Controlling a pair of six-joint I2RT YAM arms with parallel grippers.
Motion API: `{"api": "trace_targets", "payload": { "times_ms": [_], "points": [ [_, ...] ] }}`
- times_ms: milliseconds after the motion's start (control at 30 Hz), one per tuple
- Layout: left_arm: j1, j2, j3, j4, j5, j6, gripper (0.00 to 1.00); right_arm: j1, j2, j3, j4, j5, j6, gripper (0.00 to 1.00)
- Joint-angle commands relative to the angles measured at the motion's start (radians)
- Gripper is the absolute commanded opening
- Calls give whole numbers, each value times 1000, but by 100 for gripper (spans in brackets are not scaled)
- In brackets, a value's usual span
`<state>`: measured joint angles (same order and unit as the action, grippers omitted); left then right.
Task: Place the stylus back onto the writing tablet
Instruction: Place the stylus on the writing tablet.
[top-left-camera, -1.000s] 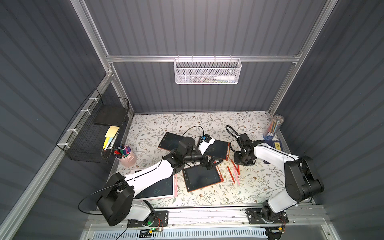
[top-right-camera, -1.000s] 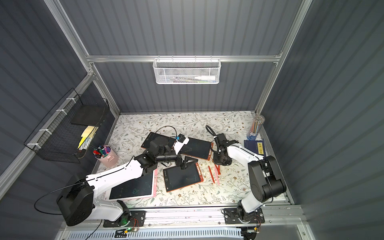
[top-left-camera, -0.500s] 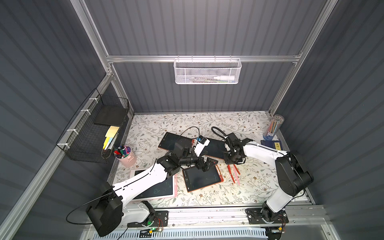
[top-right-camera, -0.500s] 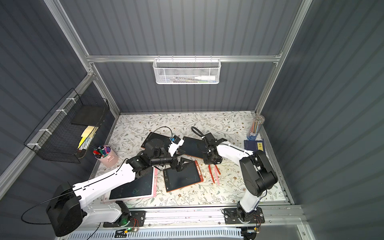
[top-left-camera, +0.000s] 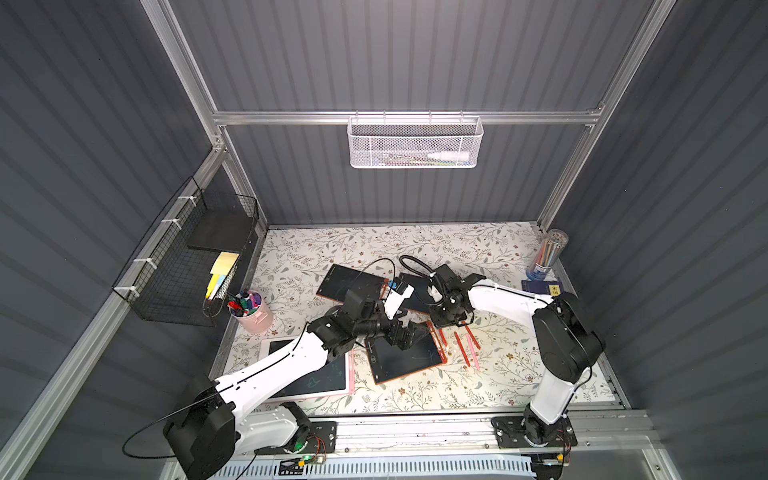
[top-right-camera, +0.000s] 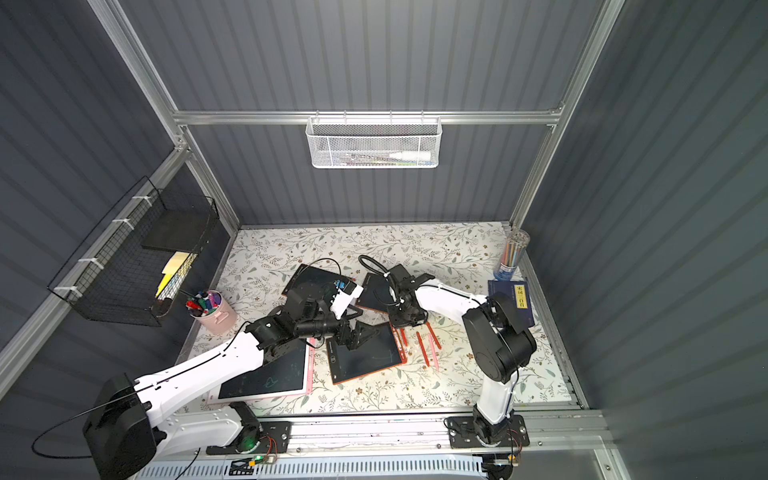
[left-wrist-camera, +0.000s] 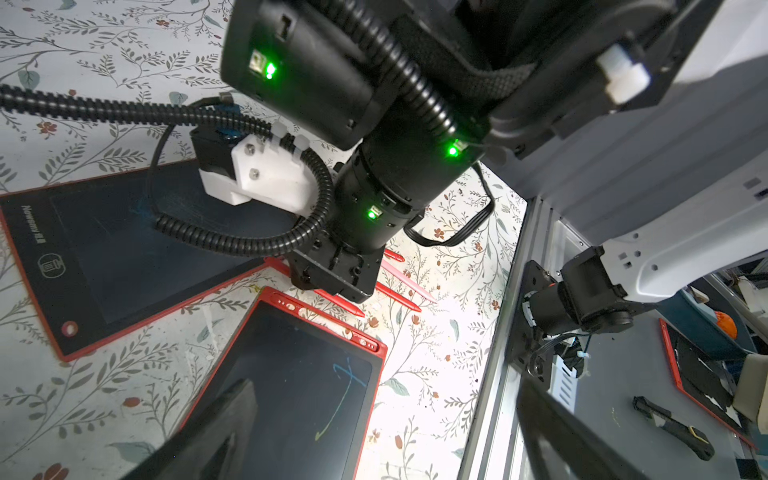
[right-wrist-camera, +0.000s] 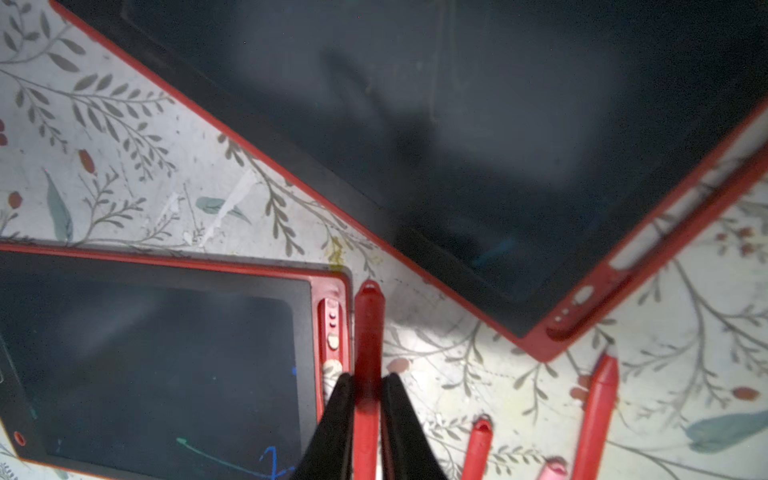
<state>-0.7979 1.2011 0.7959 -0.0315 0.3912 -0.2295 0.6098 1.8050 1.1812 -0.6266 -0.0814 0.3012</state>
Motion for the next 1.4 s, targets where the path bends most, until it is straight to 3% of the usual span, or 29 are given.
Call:
{"api": "trace_targets", "payload": {
  "times_ms": [0,1367],
  "points": [
    [-6,-28,-13,-20,1,19,99,16,13,18,-21,-6,-21,17],
    [-6,-56,-27,16,11,27,99,78,55,11,-16,46,21,18]
  ]
}}
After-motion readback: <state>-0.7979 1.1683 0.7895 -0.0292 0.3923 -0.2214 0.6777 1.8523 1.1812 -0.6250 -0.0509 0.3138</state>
